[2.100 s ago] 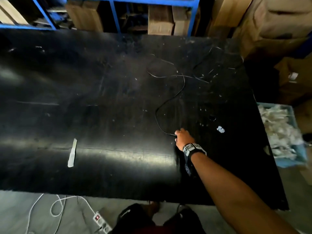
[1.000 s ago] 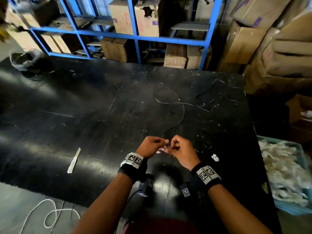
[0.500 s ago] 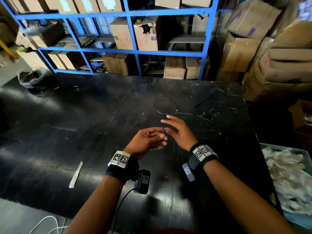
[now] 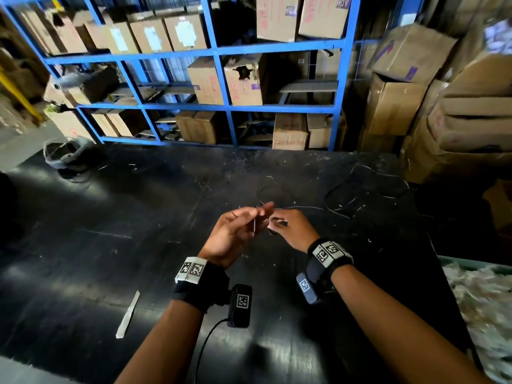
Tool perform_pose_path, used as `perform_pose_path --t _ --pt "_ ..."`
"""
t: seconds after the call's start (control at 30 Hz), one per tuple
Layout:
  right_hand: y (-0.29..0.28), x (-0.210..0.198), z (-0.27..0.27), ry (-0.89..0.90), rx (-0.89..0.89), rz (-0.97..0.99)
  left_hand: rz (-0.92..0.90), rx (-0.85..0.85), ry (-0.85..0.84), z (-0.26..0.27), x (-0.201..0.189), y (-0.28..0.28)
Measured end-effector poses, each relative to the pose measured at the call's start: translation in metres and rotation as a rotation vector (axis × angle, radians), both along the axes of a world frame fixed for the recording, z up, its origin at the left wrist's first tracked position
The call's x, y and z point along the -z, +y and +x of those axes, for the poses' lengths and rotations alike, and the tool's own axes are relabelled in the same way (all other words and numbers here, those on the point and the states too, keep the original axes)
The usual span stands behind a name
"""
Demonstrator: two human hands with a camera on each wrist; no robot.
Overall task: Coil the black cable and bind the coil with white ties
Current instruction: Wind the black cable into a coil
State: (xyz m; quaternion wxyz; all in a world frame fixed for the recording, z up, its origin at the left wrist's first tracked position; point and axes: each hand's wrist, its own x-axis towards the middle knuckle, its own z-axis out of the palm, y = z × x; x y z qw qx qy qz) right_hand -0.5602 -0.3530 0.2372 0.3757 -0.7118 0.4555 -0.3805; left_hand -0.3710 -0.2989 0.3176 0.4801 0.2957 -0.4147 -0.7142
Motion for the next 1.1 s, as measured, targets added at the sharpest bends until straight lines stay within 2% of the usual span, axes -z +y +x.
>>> perform_pose_path --t 0.13,0.27,0.47,0.73,0.87,1.0,1.1 --pt "0.002 0.007 0.005 0.009 0.008 0.050 -0.057 -0.049 0.057 0.002 -0.022 -0.022" --pt "0.006 0.013 0.004 -0.032 0.003 0.092 -0.095 -0.139 0.019 0.010 -0.038 -0.045" --pt "0.011 -0.010 0.004 0.004 -0.029 0.084 -0.147 -0.197 -0.038 0.016 -0.048 -0.063" --pt "0.021 -0.037 0.008 0.205 -0.065 0.046 -0.174 -0.129 -0.043 0.018 -0.052 -0.069" --pt "0.027 -0.052 0.000 0.243 -0.063 -0.052 -0.218 -0.172 -0.186 0.020 -0.046 -0.069" --pt "0.031 -0.083 -0.014 0.280 -0.065 -0.170 -0.396 -0.255 -0.439 0.018 -0.032 -0.070" --pt "0.029 -0.112 -0.028 0.281 -0.077 -0.204 -0.457 -0.172 -0.535 0.018 -0.025 -0.069"
